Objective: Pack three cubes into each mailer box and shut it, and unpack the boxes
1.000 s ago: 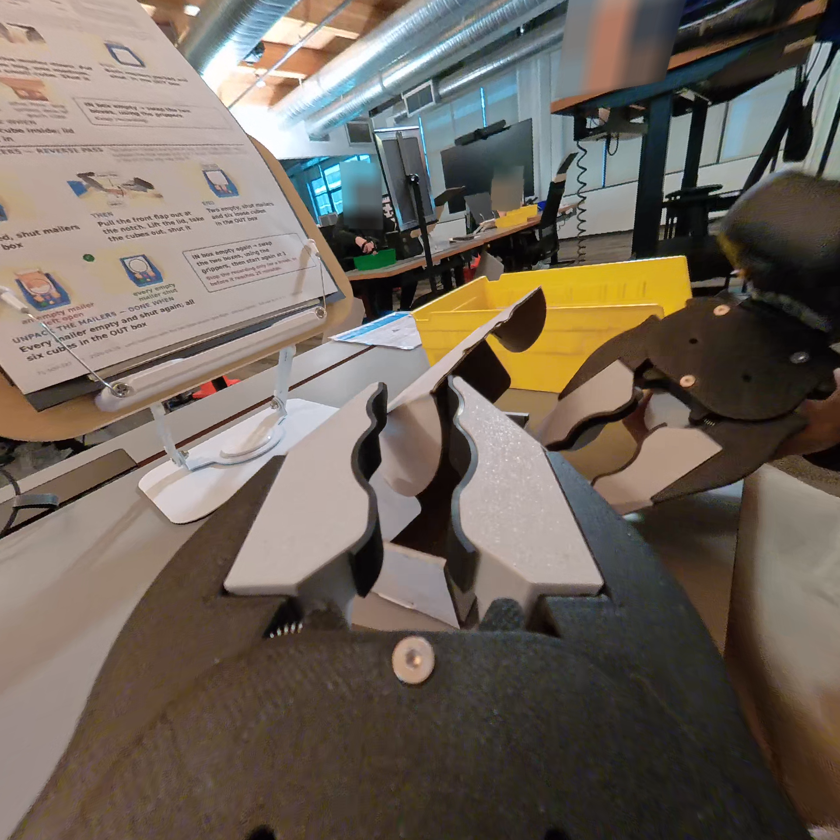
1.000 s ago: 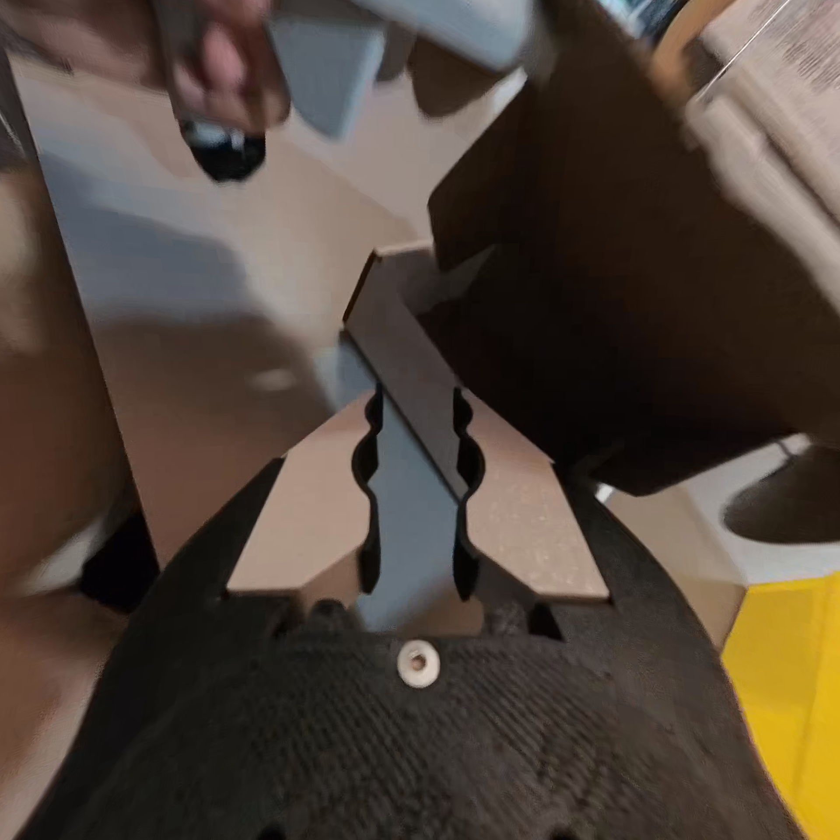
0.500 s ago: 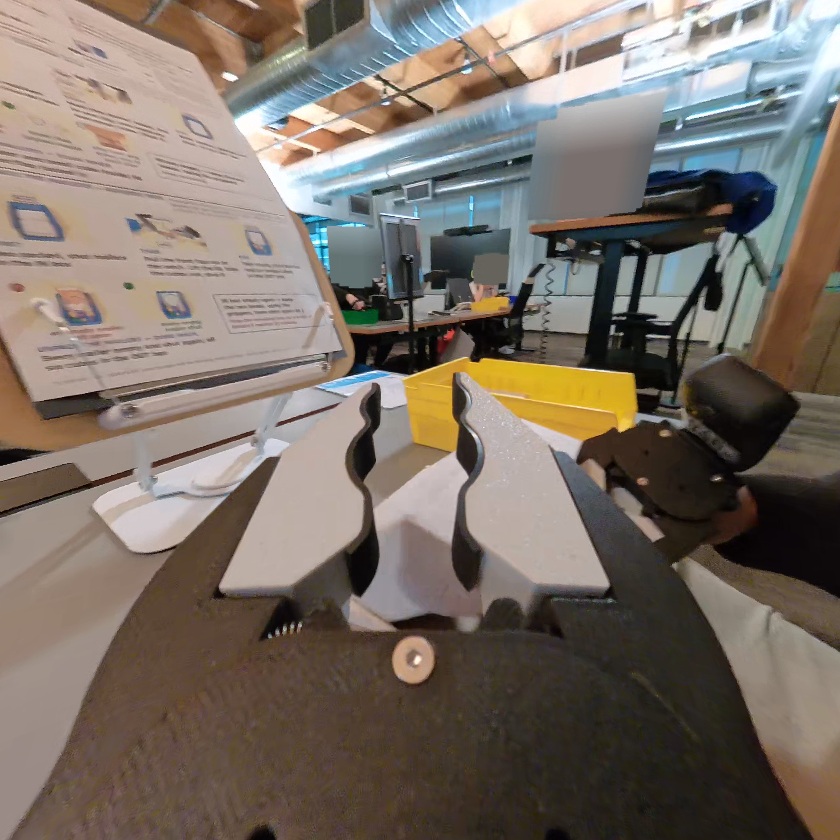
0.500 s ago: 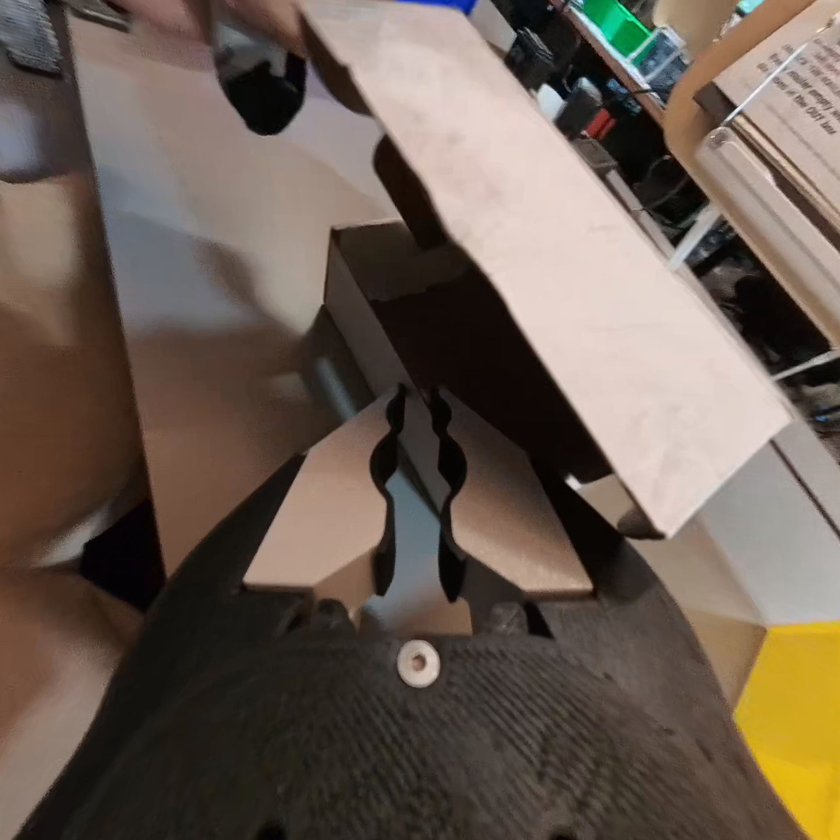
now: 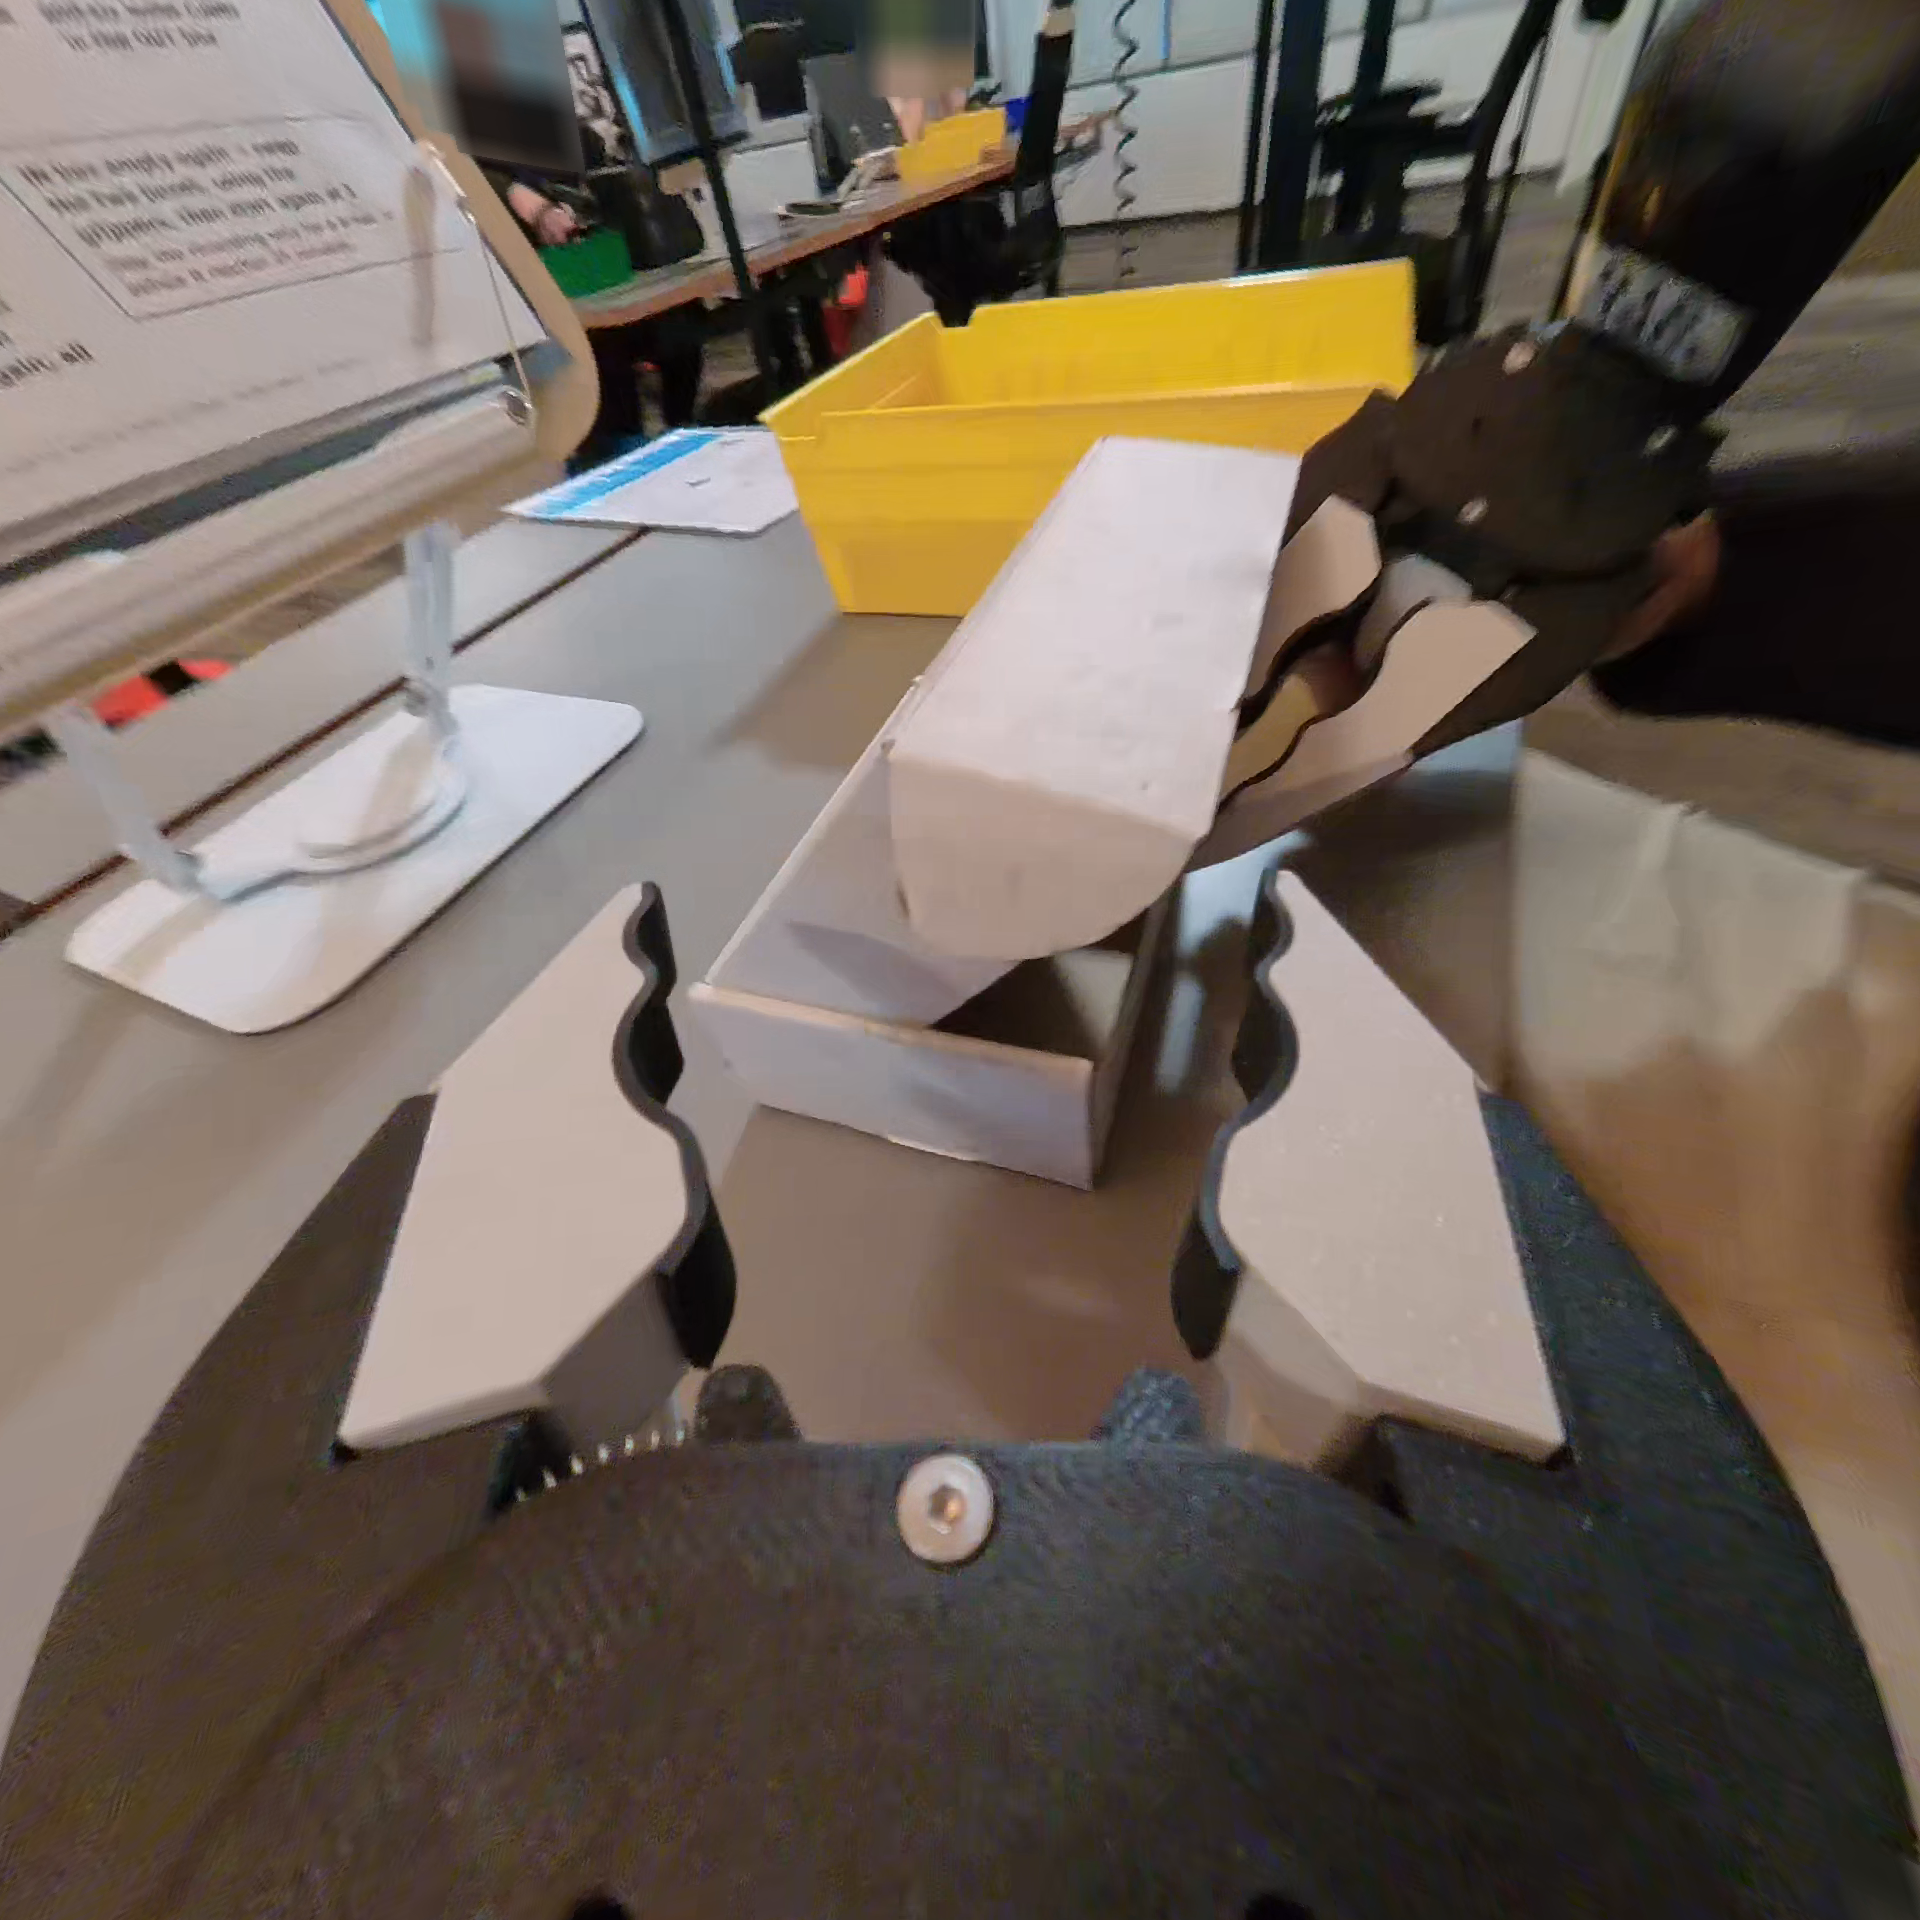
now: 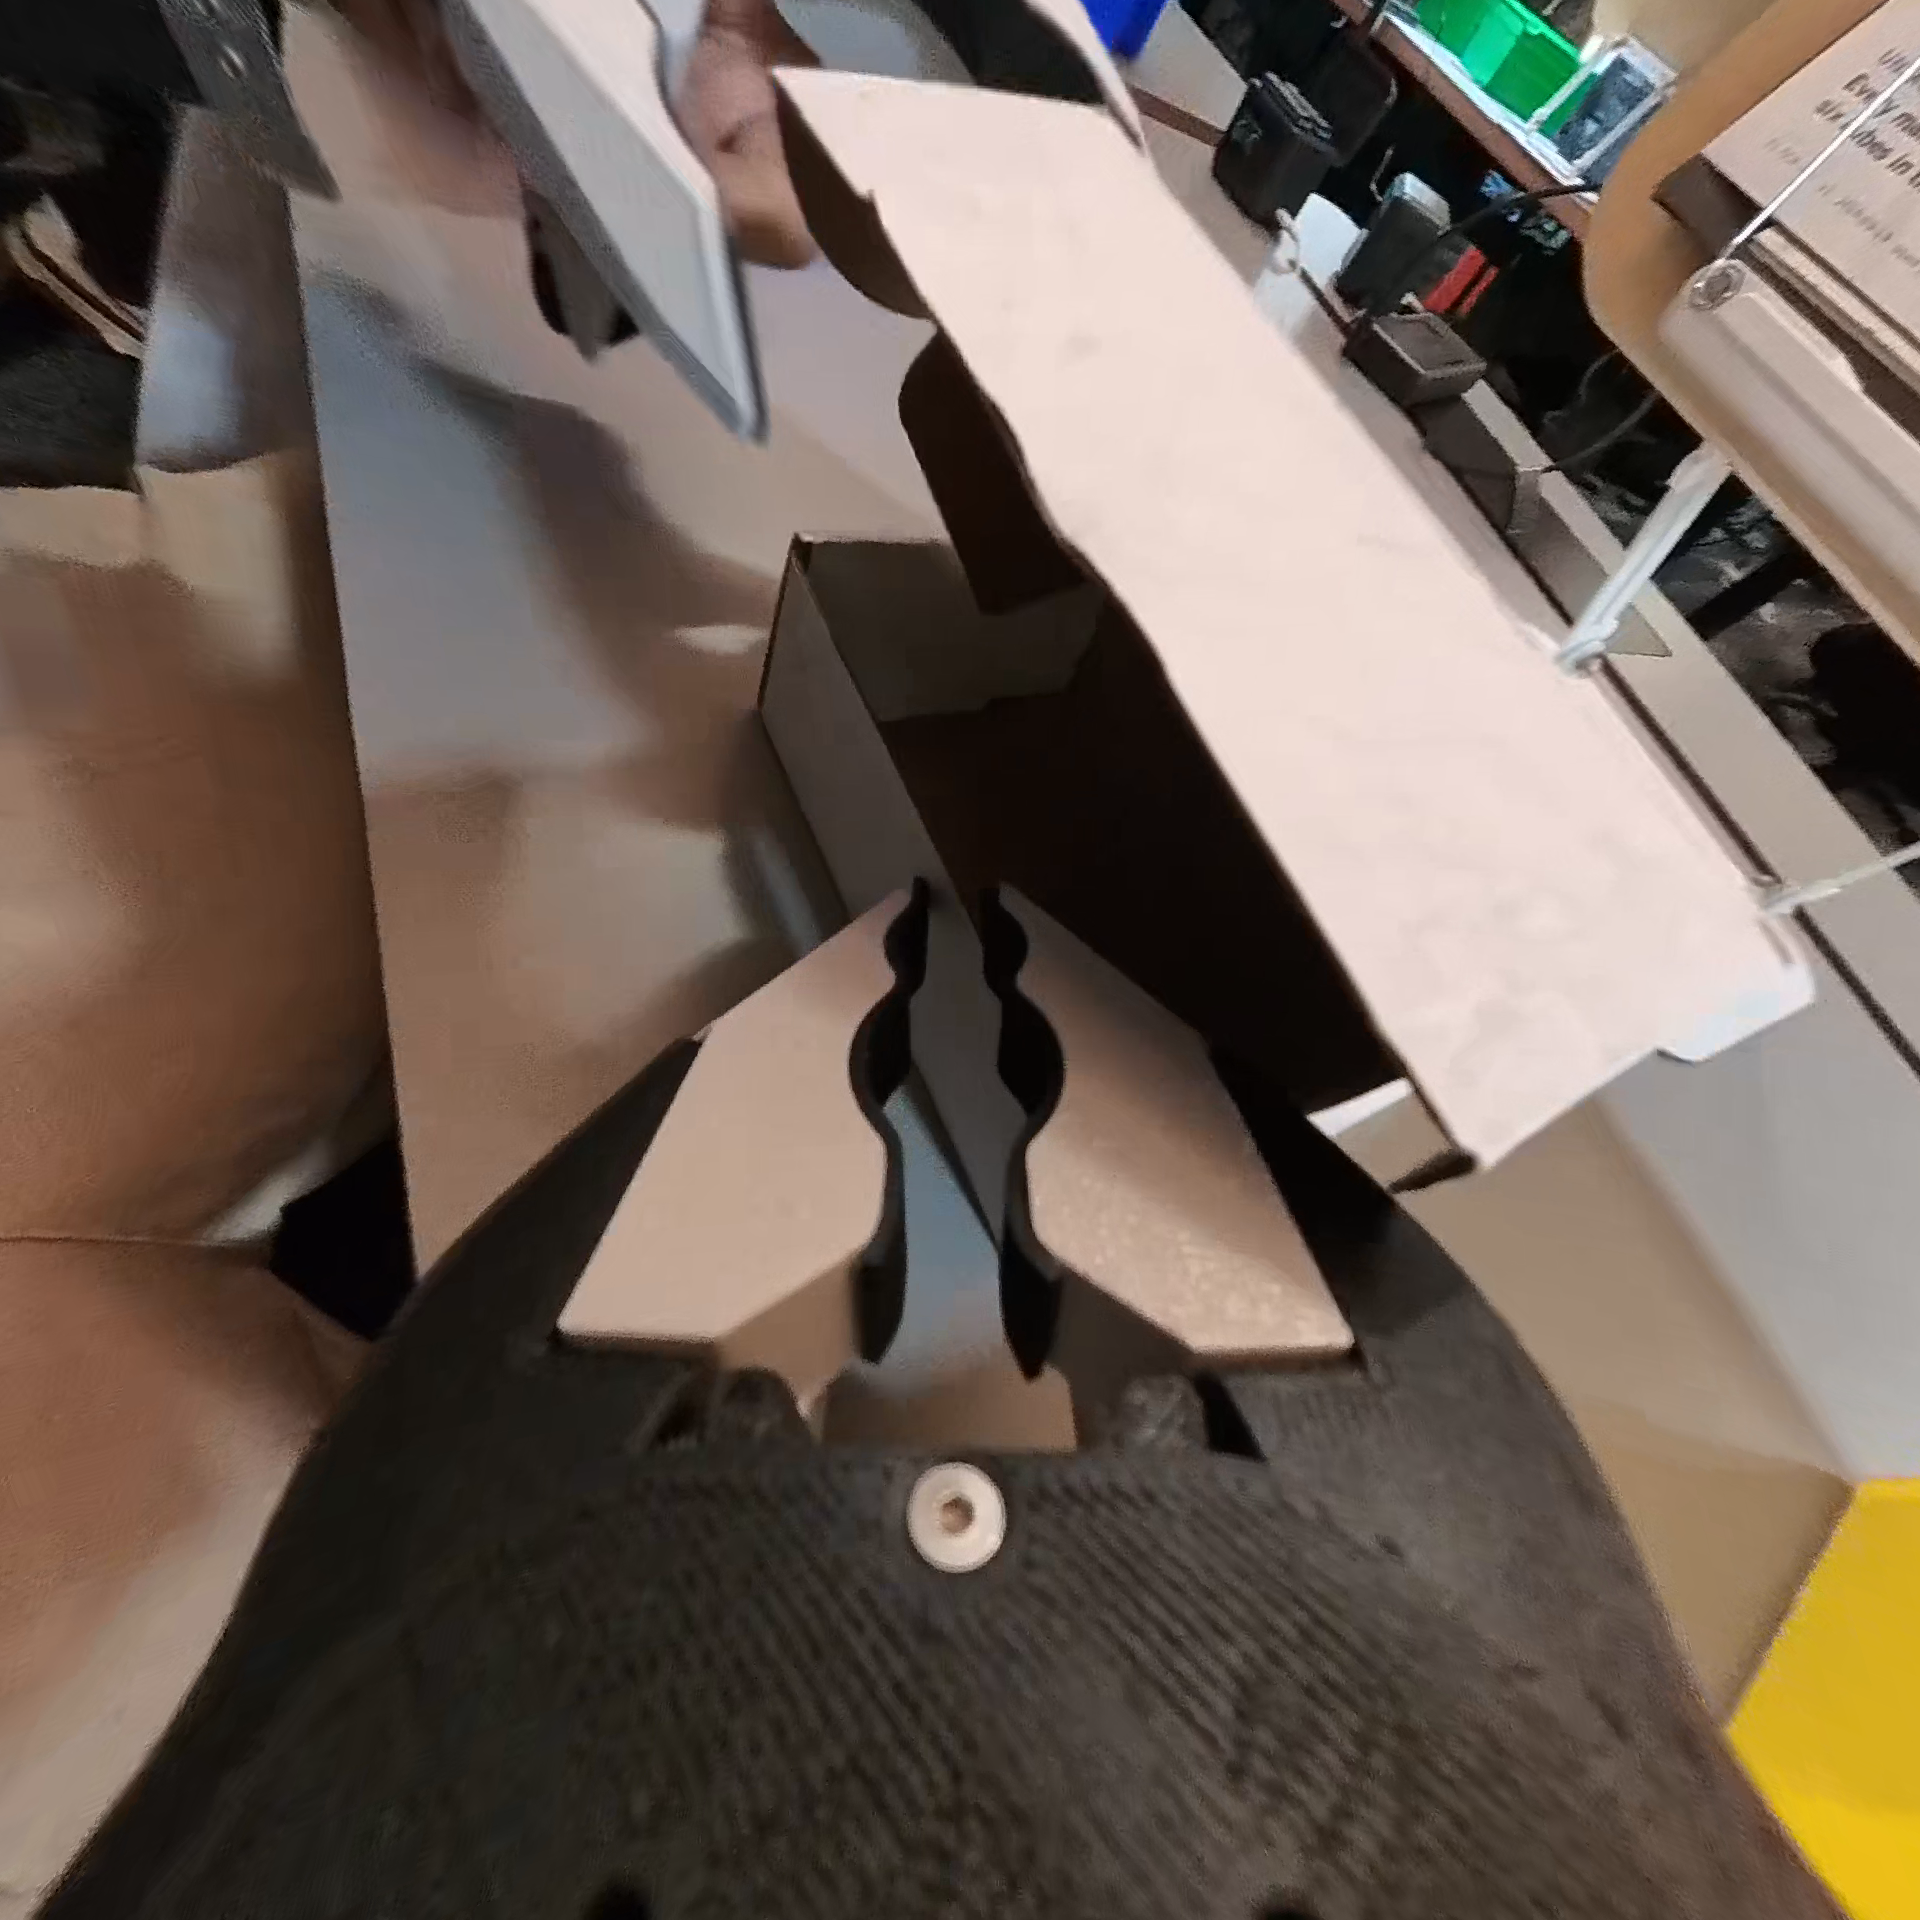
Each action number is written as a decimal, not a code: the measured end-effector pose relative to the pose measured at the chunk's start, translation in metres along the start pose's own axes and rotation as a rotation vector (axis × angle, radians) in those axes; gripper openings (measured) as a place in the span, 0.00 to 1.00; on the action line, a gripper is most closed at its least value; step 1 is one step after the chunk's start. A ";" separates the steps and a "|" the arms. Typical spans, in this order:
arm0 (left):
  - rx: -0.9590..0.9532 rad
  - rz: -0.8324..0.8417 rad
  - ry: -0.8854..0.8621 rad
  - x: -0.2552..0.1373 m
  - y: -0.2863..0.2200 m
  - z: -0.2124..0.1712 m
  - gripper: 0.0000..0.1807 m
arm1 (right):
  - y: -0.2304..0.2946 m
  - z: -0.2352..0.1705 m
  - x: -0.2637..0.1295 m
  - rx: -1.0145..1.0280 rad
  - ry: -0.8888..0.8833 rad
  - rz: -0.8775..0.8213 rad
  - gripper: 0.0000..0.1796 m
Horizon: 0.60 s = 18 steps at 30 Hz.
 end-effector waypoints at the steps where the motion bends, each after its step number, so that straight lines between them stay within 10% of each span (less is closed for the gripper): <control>1: 0.038 0.031 0.013 0.002 0.002 -0.001 0.58 | 0.002 0.001 -0.001 0.006 -0.004 0.019 0.04; 10: -0.004 0.347 -0.243 -0.029 0.045 0.040 0.39 | 0.035 0.014 -0.014 0.069 -0.011 0.259 0.03; 18: -0.147 0.732 0.049 -0.065 0.107 -0.023 0.32 | 0.051 0.020 -0.022 0.063 0.012 0.357 0.02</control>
Point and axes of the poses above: each gripper's, where its closed fingertips meet, x out along the fingers, z out of its top, y = z × x across the jaws, the point moved 1 cm from there along -x, back along the fingers, and after that the axes turned 12 degrees about -z, right-handed, at the moved point
